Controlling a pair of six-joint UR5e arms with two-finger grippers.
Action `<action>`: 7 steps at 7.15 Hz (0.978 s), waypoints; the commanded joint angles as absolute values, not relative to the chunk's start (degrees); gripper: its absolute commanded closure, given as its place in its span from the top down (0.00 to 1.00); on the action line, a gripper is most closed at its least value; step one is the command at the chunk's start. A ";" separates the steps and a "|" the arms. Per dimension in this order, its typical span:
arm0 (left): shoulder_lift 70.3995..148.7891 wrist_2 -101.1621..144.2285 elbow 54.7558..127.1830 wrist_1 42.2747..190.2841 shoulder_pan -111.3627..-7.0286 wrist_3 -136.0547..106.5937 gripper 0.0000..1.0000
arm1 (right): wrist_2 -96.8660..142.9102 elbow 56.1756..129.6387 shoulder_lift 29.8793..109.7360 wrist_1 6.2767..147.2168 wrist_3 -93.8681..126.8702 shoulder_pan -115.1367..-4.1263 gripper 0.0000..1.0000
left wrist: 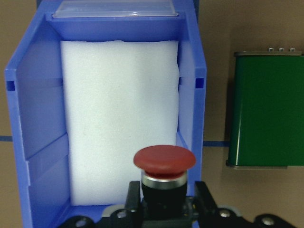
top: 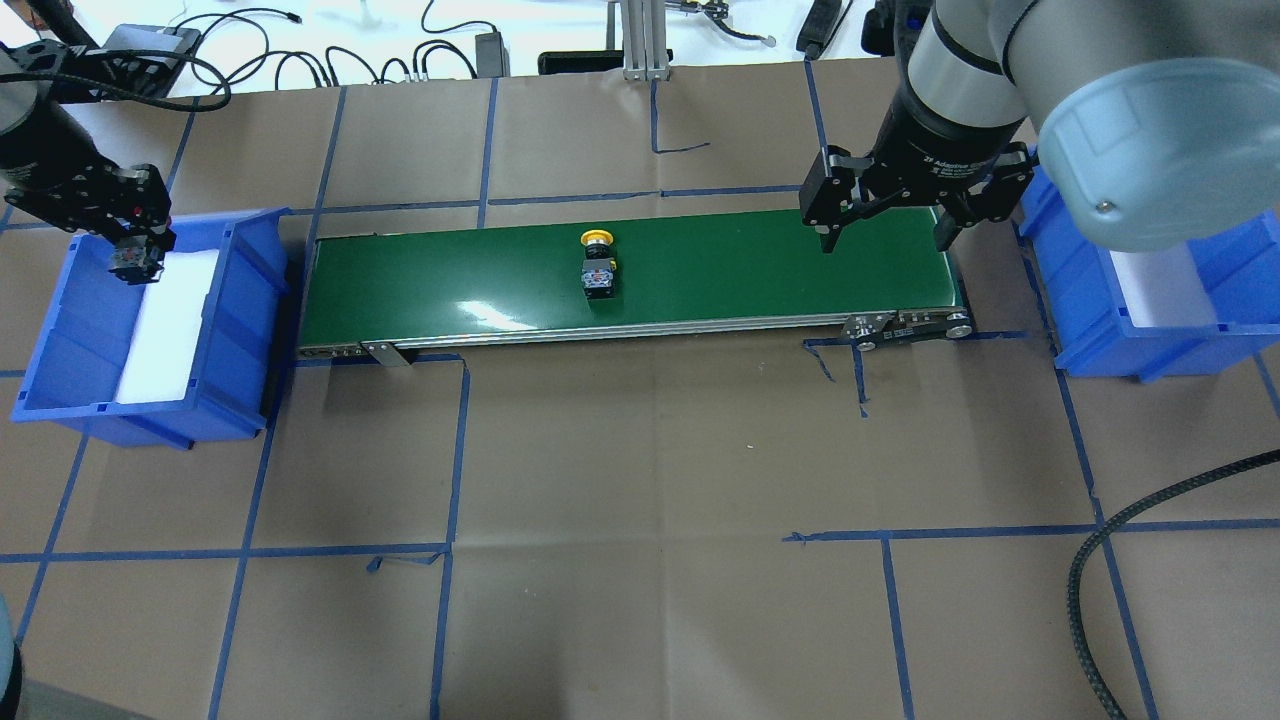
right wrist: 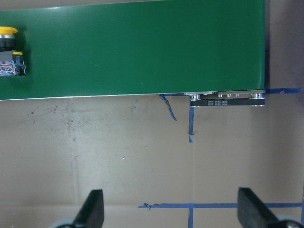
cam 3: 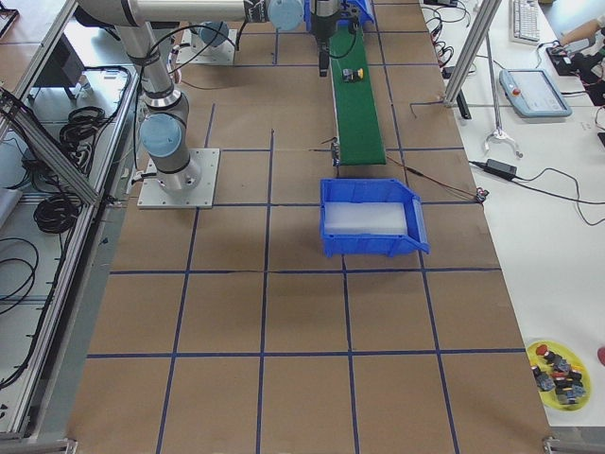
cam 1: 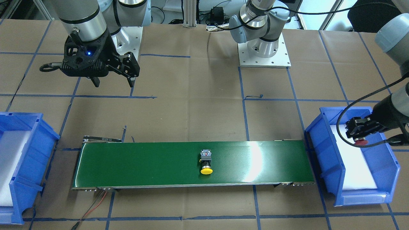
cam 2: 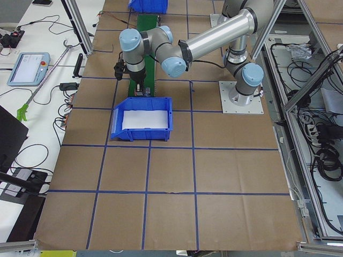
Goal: Transport two buttons from left to right
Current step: 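Carry the red button onto the conveyor with the left gripper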
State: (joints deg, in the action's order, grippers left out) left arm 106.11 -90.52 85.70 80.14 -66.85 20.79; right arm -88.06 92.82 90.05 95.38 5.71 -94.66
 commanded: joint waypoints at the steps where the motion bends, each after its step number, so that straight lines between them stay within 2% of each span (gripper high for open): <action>1: 106.26 -90.53 85.78 80.07 -74.58 11.91 0.00 | -87.80 92.73 90.00 96.41 6.42 -94.66 1.00; 3: 106.52 -90.44 85.95 80.07 -78.13 7.65 0.00 | -87.71 92.81 89.39 100.71 6.15 -94.66 1.00; 7: 110.03 -90.35 86.40 80.07 -78.40 8.70 0.00 | -88.33 92.81 87.89 100.72 6.07 -94.57 1.00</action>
